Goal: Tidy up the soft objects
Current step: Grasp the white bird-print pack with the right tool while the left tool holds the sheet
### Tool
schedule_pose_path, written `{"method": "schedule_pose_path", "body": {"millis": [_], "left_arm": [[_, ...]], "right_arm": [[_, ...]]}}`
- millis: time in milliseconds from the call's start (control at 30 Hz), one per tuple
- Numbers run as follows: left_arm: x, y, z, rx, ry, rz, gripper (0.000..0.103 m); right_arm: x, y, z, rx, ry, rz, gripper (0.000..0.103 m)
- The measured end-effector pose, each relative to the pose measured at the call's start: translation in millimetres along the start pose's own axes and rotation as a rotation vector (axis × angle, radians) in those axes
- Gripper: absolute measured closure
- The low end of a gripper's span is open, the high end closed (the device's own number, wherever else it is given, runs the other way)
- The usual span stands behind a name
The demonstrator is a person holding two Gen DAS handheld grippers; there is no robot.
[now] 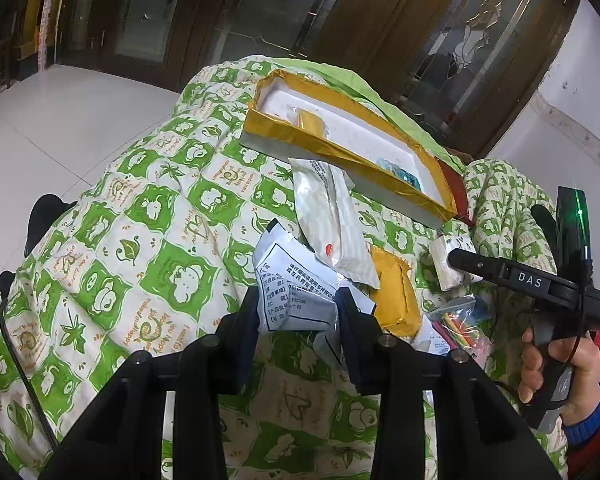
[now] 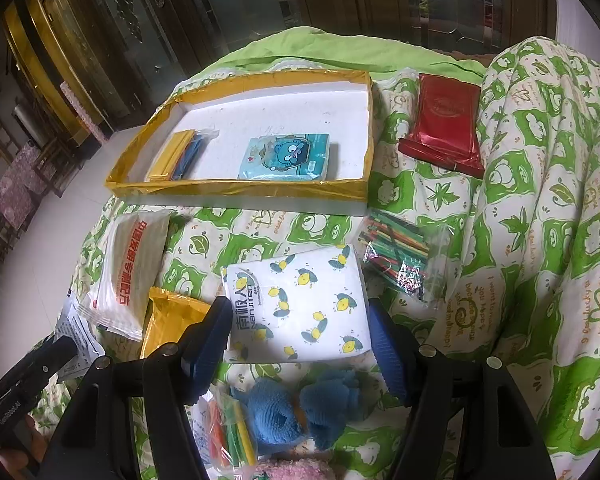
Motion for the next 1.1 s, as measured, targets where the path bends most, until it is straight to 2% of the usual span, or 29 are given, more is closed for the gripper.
{"method": "schedule_pose_path", "body": {"millis": [1100], "left_arm": [[-4.0,2.1,2.1,0.01,0.003,0.011,0.067]], "right_arm": [[-9.7,1.9,0.5,0.018,0.016,0.038,0.031]]}}
Point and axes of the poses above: each gripper's, at about its wrist camera, not at the fingertips, and x roughly the way its jaws point, z to its right, y to its top, the point moved 4 cm from there along x, roughly the way its jaws point, and after that the axes turned 2 degrees about -z, right-handed, at the moved point
